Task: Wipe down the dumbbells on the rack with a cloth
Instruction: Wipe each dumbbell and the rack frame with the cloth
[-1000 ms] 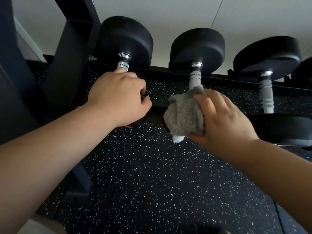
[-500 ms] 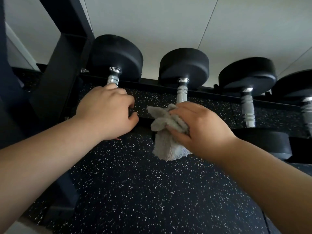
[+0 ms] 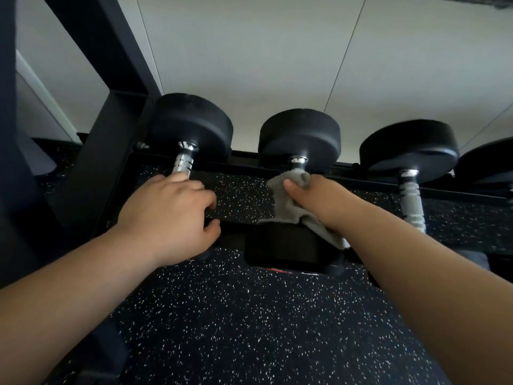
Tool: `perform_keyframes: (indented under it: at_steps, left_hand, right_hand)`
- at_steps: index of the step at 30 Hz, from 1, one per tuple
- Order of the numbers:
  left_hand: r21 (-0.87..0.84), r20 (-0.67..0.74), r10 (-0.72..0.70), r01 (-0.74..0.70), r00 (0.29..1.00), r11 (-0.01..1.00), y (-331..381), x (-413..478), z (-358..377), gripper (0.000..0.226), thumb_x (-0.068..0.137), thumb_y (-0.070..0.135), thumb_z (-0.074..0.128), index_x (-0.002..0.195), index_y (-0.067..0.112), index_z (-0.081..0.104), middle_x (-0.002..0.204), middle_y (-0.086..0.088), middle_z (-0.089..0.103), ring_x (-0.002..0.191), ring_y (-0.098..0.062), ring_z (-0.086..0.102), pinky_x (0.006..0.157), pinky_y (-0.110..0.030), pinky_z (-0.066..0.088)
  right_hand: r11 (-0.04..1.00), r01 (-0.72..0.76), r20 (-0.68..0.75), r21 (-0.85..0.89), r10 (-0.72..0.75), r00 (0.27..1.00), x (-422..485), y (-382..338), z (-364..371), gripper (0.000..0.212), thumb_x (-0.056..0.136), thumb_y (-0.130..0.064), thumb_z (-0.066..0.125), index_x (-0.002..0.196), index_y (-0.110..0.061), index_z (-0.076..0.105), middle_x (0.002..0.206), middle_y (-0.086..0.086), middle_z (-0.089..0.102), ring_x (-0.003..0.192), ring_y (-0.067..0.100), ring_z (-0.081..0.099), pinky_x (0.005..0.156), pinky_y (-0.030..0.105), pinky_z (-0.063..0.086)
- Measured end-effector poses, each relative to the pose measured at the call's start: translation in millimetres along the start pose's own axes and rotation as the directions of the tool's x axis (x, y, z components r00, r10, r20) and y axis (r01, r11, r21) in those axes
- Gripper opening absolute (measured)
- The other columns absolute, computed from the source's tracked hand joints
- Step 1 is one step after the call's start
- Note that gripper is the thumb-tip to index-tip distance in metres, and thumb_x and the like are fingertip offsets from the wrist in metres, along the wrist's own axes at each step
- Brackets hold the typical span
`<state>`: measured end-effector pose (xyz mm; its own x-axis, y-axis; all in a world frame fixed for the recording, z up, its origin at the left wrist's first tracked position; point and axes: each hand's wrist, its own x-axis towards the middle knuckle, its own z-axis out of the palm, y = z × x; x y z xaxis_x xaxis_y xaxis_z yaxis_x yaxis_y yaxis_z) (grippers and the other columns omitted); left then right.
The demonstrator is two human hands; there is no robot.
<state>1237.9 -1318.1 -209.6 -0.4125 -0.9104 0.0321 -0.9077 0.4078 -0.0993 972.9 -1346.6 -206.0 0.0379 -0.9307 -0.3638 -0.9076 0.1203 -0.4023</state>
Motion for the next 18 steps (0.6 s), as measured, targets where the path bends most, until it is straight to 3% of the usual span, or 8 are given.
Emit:
perform_keyframes:
  at_steps: [2, 3, 6, 7, 10, 14, 16, 18]
  left_hand:
    - [-0.001, 0.011, -0.008, 0.008, 1.000, 1.000, 0.2, 0.4, -1.3, 0.058, 0.082, 0.067, 0.033, 0.109, 0.037, 0.074, 0.098, 0.017, 0.068, 0.103, -0.013, 0.059, 0.087, -0.037, 0.048]
    - [-0.004, 0.014, -0.010, 0.011, 1.000, 1.000, 0.4, 0.4, -1.6, 0.057, 0.082, 0.066, 0.033, 0.109, 0.037, 0.074, 0.098, 0.017, 0.068, 0.104, -0.013, 0.059, 0.088, -0.037, 0.049]
    - [-0.005, 0.022, -0.015, 0.015, 1.000, 1.000, 1.2, 0.9, -3.2, 0.057, 0.082, 0.067, 0.033, 0.109, 0.037, 0.073, 0.099, 0.018, 0.068, 0.105, -0.012, 0.059, 0.088, -0.036, 0.049]
    - [-0.003, 0.022, -0.016, 0.016, 1.000, 1.000, 1.3, 0.9, -3.2, 0.057, 0.082, 0.067, 0.033, 0.108, 0.037, 0.074, 0.098, 0.018, 0.069, 0.104, -0.013, 0.060, 0.088, -0.036, 0.049]
    - [-0.008, 0.014, -0.017, 0.017, 1.000, 1.000, 1.3, 0.3, -2.2, 0.055, 0.082, 0.066, 0.035, 0.105, 0.036, 0.075, 0.095, 0.017, 0.069, 0.100, -0.015, 0.061, 0.085, -0.037, 0.050]
    - [-0.001, 0.029, -0.013, 0.013, 0.999, 1.000, 1.2, 0.0, -1.5, 0.053, 0.082, 0.065, 0.037, 0.104, 0.035, 0.075, 0.093, 0.017, 0.068, 0.099, -0.015, 0.061, 0.085, -0.038, 0.051]
    - [-0.001, 0.036, -0.013, 0.013, 0.999, 1.000, 1.3, 0.4, -1.9, 0.053, 0.082, 0.065, 0.037, 0.104, 0.036, 0.075, 0.094, 0.017, 0.068, 0.100, -0.014, 0.061, 0.086, -0.038, 0.051]
    - [0.005, 0.046, -0.016, 0.016, 0.999, 1.000, 1.3, 0.5, -2.1, 0.054, 0.081, 0.066, 0.036, 0.105, 0.037, 0.074, 0.094, 0.018, 0.068, 0.101, -0.013, 0.060, 0.088, -0.038, 0.050]
  right_hand:
    - [0.999, 0.019, 0.016, -0.048, -0.019, 1.000, 11.1, -2.2, 2.4, 0.042, 0.109, -0.050, 0.032, 0.123, -0.022, 0.060, 0.104, 0.004, 0.064, 0.092, 0.020, 0.062, 0.078, 0.029, 0.044]
    - [0.999, 0.019, -0.038, -0.031, -0.020, 0.999, 15.6, -1.6, 2.5, 0.046, 0.109, -0.051, 0.032, 0.124, -0.016, 0.059, 0.103, 0.007, 0.061, 0.096, 0.024, 0.062, 0.078, 0.030, 0.044]
    - [0.968, -0.057, -0.295, 0.246, 0.130, 0.947, 18.9, 1.4, 0.5, 0.058, 0.104, -0.057, 0.040, 0.115, -0.003, 0.057, 0.102, 0.014, 0.060, 0.097, 0.033, 0.062, 0.075, 0.033, 0.040]
    - [0.959, -0.067, -0.288, 0.275, 0.149, 0.946, 18.4, 1.7, 1.2, 0.059, 0.103, -0.058, 0.040, 0.117, -0.004, 0.057, 0.105, 0.015, 0.061, 0.099, 0.034, 0.061, 0.076, 0.033, 0.041]
    - [0.988, -0.106, -0.060, 0.115, 0.114, 0.992, 14.8, 4.7, 7.8, 0.073, 0.102, -0.061, 0.044, 0.143, 0.000, 0.044, 0.130, 0.021, 0.058, 0.115, 0.036, 0.059, 0.084, 0.033, 0.043]
    - [0.994, 0.029, 0.134, -0.102, -0.015, 0.991, 2.4, 14.8, -3.1, 0.063, 0.101, -0.063, 0.047, 0.130, -0.009, 0.060, 0.118, 0.011, 0.066, 0.103, 0.026, 0.062, 0.087, 0.033, 0.045]
    - [0.992, 0.059, 0.164, -0.108, -0.041, 0.986, -1.7, 15.8, -6.5, 0.059, 0.101, -0.063, 0.047, 0.131, -0.015, 0.063, 0.125, 0.009, 0.067, 0.110, 0.026, 0.062, 0.096, 0.034, 0.047]
    - [0.999, 0.055, 0.103, 0.000, -0.054, 0.993, 0.3, 11.5, -3.7, 0.056, 0.103, -0.059, 0.045, 0.134, -0.016, 0.062, 0.127, 0.009, 0.067, 0.114, 0.027, 0.063, 0.097, 0.033, 0.046]
